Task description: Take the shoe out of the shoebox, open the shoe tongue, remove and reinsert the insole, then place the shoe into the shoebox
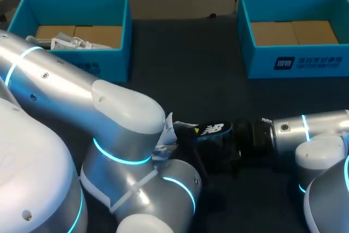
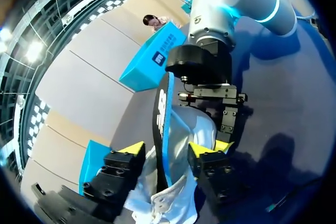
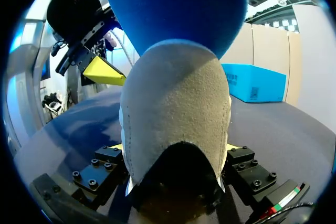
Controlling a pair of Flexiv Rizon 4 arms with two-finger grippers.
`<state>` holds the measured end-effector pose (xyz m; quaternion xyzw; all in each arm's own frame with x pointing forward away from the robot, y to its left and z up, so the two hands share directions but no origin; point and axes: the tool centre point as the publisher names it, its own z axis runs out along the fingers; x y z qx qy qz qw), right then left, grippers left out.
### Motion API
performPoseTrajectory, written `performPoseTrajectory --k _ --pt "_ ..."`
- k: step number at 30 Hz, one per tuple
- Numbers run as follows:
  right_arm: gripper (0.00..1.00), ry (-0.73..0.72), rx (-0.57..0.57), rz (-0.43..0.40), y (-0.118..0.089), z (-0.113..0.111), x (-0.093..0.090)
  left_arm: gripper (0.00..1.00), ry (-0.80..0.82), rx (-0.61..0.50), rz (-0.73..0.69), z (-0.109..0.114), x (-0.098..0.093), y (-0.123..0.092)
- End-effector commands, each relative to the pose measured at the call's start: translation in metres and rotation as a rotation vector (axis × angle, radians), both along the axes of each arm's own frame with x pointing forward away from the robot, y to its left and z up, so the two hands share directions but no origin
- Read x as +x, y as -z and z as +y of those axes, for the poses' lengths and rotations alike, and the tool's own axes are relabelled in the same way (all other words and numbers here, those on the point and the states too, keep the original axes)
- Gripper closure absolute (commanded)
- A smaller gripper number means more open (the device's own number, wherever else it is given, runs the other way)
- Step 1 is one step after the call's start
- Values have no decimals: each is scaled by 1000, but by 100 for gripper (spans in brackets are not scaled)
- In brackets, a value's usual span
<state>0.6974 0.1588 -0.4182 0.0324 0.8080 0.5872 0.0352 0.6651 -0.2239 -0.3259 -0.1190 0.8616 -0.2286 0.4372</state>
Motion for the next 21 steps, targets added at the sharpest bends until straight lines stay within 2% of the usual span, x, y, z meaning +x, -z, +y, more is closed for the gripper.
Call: performPoseTrajectory --k 1,3,6,11,21 --pt "100 1 -5 1 -1 1 0 25 -14 -5 -41 0 -12 2" --pt "100 1 -5 1 -1 1 0 23 -17 -7 -48 -1 -14 1" --pt "100 1 -5 1 -1 1 0 9 -14 -12 -62 0 -17 -1" --pt "100 1 -5 1 -1 1 0 19 -14 -16 -66 0 -17 -4" --pt "100 1 -5 1 -1 1 0 20 -17 -26 -74 1 -15 -15"
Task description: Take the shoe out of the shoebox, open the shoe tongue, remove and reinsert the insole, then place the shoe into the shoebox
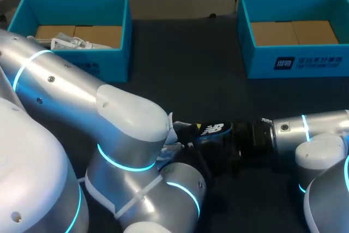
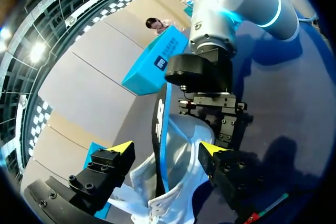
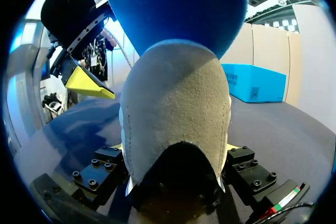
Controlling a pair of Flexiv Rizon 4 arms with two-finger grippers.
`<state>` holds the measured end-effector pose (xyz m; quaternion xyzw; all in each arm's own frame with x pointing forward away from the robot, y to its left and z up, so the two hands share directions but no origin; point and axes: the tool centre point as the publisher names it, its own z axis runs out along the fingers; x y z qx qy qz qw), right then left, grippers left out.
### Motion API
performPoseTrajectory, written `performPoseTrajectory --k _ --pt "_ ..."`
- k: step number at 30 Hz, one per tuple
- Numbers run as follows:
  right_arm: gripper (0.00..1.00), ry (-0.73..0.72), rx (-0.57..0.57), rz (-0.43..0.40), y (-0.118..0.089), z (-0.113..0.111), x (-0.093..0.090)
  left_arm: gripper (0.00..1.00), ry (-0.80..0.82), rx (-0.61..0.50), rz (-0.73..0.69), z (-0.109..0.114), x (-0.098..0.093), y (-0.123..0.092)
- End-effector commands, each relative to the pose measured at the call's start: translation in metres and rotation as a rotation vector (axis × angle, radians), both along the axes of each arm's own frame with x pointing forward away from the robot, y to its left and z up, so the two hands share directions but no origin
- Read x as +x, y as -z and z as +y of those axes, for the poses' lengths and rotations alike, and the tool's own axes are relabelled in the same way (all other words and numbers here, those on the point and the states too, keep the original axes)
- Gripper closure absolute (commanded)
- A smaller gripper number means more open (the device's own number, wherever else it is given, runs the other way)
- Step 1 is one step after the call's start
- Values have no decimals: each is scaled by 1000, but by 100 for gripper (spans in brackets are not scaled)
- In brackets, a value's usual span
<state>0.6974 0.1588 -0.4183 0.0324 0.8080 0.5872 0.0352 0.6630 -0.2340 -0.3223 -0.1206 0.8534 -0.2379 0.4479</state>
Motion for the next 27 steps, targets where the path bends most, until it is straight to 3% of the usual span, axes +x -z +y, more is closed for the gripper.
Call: performPoseTrajectory --k 1,27 --pt "100 1 -5 1 -1 1 0 20 -17 -8 -48 11 -13 -12" --pt "100 1 -5 1 -1 1 0 26 -43 -19 -50 21 3 -14"
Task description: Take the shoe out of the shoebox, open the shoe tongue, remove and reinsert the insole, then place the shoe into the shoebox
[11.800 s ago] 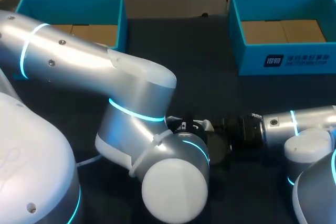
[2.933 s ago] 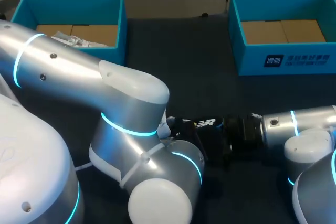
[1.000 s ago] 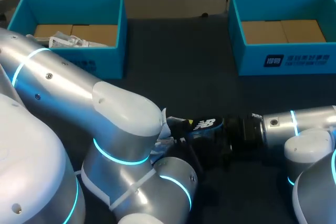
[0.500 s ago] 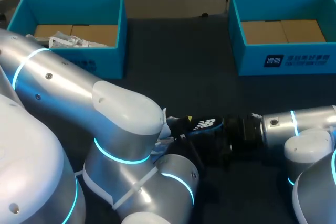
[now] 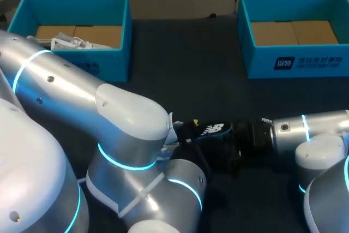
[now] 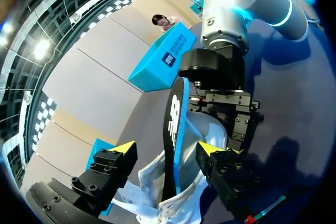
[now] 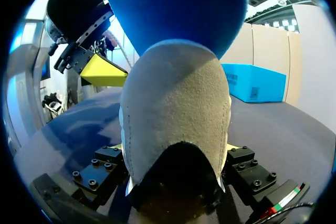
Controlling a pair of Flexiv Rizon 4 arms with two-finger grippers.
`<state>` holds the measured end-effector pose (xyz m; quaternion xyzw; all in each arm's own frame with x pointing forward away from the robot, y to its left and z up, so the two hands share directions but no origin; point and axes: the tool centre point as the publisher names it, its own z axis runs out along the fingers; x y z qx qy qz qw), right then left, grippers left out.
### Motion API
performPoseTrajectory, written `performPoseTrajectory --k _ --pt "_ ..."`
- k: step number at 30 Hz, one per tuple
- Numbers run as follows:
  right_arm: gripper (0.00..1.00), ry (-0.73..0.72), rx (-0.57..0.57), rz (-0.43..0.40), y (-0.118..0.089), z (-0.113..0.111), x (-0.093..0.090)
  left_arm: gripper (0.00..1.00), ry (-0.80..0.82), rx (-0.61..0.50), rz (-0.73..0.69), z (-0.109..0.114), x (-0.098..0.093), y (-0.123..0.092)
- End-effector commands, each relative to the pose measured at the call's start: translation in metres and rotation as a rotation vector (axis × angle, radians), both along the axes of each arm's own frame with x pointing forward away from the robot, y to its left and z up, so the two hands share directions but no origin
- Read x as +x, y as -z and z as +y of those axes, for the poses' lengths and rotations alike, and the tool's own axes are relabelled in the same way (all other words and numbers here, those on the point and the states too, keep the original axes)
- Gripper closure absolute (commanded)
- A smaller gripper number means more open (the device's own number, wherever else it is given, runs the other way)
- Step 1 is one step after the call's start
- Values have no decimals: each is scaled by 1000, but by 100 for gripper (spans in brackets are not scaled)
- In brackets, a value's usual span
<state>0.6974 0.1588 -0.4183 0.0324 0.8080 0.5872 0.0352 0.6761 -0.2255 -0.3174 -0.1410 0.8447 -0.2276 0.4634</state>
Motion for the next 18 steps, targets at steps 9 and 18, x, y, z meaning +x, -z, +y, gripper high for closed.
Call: performPoseTrajectory --k 9,18 --pt "100 1 -5 1 -1 1 0 26 6 -14 -16 10 -6 -6" --pt "100 1 -5 1 -1 1 0 29 12 -9 -18 6 -4 -4"
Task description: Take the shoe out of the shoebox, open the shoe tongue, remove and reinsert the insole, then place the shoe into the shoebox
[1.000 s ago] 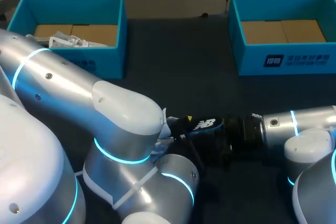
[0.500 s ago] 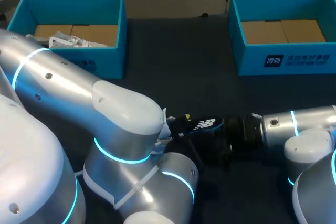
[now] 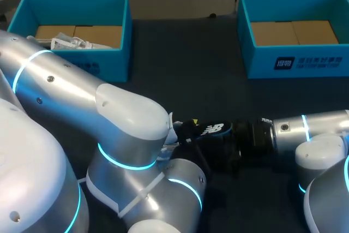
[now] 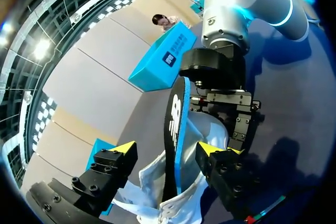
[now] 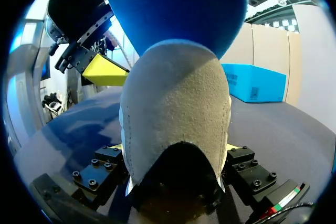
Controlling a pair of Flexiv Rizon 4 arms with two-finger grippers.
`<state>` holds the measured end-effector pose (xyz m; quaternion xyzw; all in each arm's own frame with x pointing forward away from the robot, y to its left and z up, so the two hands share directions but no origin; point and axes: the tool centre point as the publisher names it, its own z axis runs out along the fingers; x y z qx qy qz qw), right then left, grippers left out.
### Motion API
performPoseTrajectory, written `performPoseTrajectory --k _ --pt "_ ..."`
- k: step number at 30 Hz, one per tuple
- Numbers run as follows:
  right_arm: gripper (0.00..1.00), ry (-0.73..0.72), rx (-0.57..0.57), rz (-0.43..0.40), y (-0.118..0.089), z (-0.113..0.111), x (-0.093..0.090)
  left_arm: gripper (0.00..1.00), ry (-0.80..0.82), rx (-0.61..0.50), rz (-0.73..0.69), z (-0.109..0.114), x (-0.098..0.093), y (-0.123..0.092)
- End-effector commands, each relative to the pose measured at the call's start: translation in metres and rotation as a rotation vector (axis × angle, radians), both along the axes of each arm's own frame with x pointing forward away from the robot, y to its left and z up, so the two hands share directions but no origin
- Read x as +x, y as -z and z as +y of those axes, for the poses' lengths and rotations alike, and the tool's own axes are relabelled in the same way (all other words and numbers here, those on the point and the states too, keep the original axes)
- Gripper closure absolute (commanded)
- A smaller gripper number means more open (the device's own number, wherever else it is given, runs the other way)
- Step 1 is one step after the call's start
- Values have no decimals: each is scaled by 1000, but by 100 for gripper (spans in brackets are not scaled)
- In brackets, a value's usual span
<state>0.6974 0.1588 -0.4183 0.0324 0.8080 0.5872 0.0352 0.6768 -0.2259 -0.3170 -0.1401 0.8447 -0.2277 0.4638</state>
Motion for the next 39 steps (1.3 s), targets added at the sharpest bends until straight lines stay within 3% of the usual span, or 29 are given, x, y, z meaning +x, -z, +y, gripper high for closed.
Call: performPoseTrajectory --k 1,3,7,39 --pt "100 1 -5 1 -1 1 0 29 9 -10 -16 6 -4 -4" --pt "100 1 -5 1 -1 1 0 30 9 -10 -15 5 -3 -3" --pt "100 1 -5 1 -1 1 0 43 8 -8 -9 4 0 -1" --pt "100 1 -5 1 -1 1 0 57 23 4 1 -4 10 17"
